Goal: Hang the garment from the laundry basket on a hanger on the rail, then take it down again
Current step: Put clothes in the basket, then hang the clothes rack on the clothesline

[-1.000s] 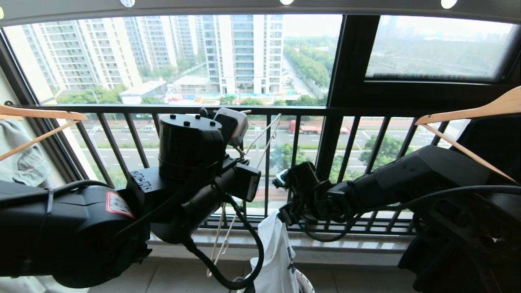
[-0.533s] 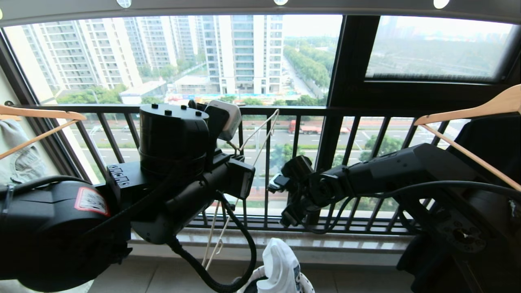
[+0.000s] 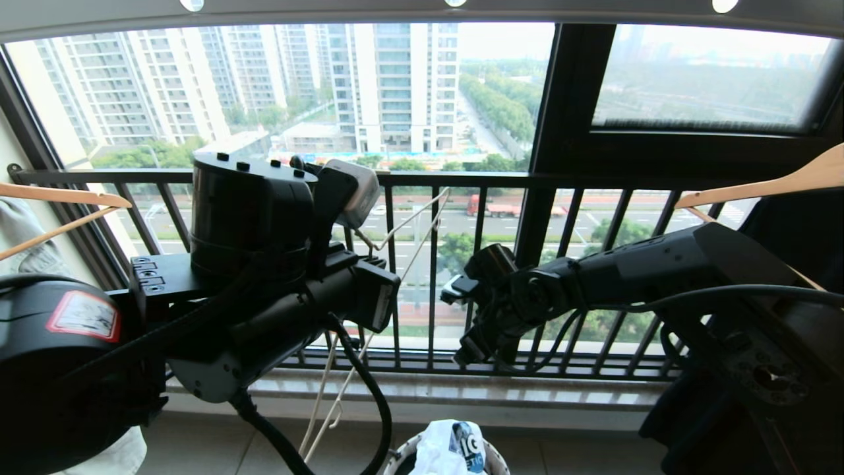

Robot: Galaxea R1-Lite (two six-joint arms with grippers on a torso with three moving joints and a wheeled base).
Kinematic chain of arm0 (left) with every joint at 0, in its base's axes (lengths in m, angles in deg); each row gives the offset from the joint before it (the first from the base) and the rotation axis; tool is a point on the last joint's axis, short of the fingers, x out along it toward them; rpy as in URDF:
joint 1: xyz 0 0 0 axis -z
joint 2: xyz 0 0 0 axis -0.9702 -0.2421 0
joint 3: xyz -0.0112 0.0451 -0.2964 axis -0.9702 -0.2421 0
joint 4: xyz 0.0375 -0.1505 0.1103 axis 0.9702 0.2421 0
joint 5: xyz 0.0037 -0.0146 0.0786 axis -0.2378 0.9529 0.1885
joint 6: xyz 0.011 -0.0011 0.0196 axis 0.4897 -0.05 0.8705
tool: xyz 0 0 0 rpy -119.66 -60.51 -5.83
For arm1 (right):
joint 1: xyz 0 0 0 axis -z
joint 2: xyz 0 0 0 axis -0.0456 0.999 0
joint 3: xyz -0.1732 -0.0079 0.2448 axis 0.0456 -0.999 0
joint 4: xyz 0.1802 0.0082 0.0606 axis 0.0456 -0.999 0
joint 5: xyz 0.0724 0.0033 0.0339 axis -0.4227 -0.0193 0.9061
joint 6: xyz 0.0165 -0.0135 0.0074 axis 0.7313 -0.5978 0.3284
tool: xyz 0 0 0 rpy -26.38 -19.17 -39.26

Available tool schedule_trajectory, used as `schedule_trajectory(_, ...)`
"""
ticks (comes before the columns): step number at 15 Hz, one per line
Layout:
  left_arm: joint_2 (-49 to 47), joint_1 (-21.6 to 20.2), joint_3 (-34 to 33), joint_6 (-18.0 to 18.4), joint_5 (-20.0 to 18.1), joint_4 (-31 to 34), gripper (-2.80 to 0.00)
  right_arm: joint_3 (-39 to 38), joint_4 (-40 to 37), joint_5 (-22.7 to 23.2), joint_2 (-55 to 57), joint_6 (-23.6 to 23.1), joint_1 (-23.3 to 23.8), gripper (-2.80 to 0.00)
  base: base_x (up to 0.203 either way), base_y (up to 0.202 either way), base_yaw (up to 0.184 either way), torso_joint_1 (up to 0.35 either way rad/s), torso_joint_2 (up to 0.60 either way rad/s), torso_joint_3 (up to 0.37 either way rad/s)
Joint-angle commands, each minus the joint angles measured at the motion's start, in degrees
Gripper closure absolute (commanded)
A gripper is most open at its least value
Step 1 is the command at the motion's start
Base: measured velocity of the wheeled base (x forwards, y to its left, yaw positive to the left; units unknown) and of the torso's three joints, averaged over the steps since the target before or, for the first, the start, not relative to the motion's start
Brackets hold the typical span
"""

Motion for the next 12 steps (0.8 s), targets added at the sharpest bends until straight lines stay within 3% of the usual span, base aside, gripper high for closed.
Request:
schedule_trajectory(1,1.23,0.03,0.53,-0.06,-1.03,3.93,0.0,-8.0,1.51,-0.28,-7.51,5.75,-0.4,-2.8,0.0,0.0,0.0,0.0,0.0,0.0)
schedule_trajectory(6,4.25,-0.02,3.18,-0.55,-3.18,12.96,0.0,-31.88,14.65,-1.64,-23.94,15.85,-1.75,-2.8,0.0,0.0,0.0,0.0,0.0,0.0)
schedule_trajectory(9,6.77,-0.3,6.84,-3.16,-12.93,26.42,0.0,-39.43,24.24,-2.13,-30.37,17.23,-1.81,-2.8,0.0,0.0,0.0,0.0,0.0,0.0)
schedule_trajectory(12,10.92,-1.79,10.32,-4.9,-24.64,36.97,0.0,-37.57,21.84,-2.14,-32.76,16.14,-1.97,-2.8,0.0,0.0,0.0,0.0,0.0,0.0)
